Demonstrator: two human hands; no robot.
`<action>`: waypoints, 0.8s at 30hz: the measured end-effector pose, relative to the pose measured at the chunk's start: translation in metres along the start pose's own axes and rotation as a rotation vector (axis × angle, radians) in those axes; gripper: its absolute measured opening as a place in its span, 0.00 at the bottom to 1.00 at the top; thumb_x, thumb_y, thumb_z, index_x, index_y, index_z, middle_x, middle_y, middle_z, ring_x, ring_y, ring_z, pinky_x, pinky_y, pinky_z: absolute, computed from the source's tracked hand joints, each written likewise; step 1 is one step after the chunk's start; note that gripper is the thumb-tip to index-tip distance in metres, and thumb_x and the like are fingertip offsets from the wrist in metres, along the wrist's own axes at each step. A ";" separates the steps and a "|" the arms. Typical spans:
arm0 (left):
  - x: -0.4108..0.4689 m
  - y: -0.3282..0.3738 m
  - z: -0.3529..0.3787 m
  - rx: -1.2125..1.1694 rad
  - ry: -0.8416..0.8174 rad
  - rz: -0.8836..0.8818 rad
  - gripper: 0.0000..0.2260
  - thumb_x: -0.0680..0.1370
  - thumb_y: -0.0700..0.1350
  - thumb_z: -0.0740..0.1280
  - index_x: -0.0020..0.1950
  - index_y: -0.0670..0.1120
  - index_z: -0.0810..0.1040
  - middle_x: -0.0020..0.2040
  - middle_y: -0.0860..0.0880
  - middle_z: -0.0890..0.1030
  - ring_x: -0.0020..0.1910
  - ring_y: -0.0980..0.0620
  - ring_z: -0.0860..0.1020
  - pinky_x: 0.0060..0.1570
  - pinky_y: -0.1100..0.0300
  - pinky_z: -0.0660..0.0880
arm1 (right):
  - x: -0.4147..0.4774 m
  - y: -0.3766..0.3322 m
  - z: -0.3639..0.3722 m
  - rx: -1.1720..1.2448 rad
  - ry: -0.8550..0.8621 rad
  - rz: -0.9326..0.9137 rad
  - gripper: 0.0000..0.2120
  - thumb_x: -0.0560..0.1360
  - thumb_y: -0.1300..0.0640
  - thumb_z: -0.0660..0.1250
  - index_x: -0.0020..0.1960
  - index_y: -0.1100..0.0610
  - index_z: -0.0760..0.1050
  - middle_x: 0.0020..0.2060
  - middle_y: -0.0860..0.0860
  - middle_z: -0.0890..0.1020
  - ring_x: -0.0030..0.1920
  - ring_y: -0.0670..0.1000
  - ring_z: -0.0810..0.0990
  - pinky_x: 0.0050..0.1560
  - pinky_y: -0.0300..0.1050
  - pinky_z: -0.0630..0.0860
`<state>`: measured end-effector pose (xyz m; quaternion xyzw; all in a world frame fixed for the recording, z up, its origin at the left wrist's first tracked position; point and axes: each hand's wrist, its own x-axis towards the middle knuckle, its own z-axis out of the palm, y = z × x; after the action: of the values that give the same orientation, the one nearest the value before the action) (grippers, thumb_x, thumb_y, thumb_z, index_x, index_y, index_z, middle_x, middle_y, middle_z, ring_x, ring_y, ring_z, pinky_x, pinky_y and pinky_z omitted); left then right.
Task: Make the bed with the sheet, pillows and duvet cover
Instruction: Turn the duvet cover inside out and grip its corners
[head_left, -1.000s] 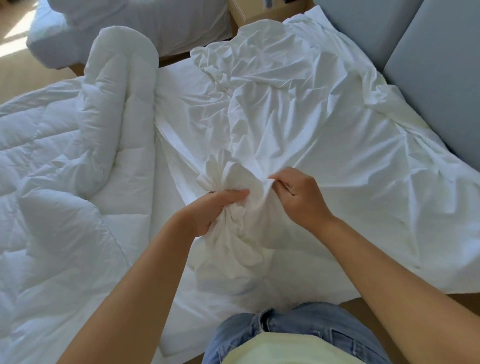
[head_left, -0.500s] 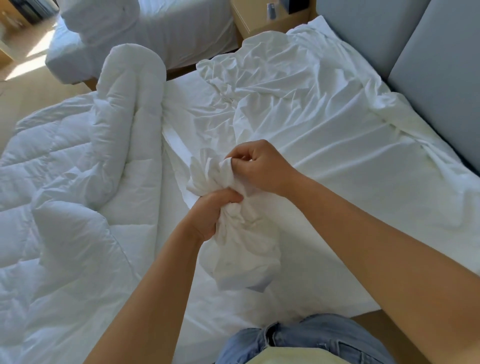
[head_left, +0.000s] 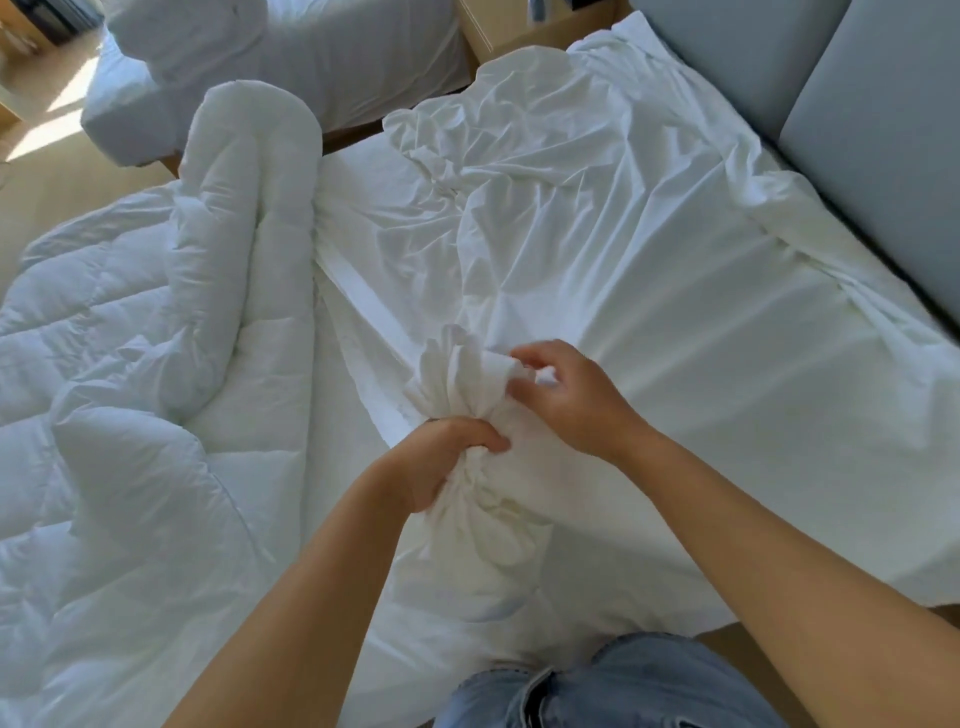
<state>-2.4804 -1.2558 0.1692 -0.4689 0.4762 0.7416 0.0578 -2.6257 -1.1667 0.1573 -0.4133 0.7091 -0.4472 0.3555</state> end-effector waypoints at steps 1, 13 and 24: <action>0.004 -0.004 0.002 -0.042 -0.005 -0.014 0.19 0.61 0.40 0.71 0.52 0.43 0.80 0.43 0.42 0.84 0.42 0.43 0.83 0.41 0.51 0.80 | -0.011 0.018 -0.005 0.000 -0.022 0.084 0.17 0.75 0.56 0.68 0.63 0.54 0.73 0.56 0.45 0.75 0.56 0.42 0.72 0.54 0.28 0.65; 0.069 -0.050 0.026 -0.214 -0.136 -0.103 0.14 0.61 0.37 0.67 0.45 0.41 0.83 0.42 0.42 0.83 0.41 0.44 0.83 0.44 0.51 0.80 | -0.018 0.102 -0.021 -0.296 -0.006 -0.025 0.11 0.78 0.61 0.62 0.56 0.60 0.80 0.51 0.54 0.81 0.52 0.56 0.75 0.58 0.47 0.69; 0.082 -0.052 0.033 -0.222 -0.194 0.207 0.15 0.56 0.49 0.78 0.39 0.45 0.85 0.35 0.47 0.84 0.37 0.50 0.83 0.35 0.60 0.79 | 0.022 0.070 0.007 0.063 0.056 -0.212 0.09 0.77 0.62 0.64 0.52 0.59 0.82 0.45 0.53 0.84 0.47 0.47 0.75 0.54 0.32 0.66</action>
<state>-2.5195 -1.2326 0.0772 -0.3470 0.4295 0.8334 -0.0254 -2.6471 -1.1711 0.0863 -0.4619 0.6567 -0.5155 0.2993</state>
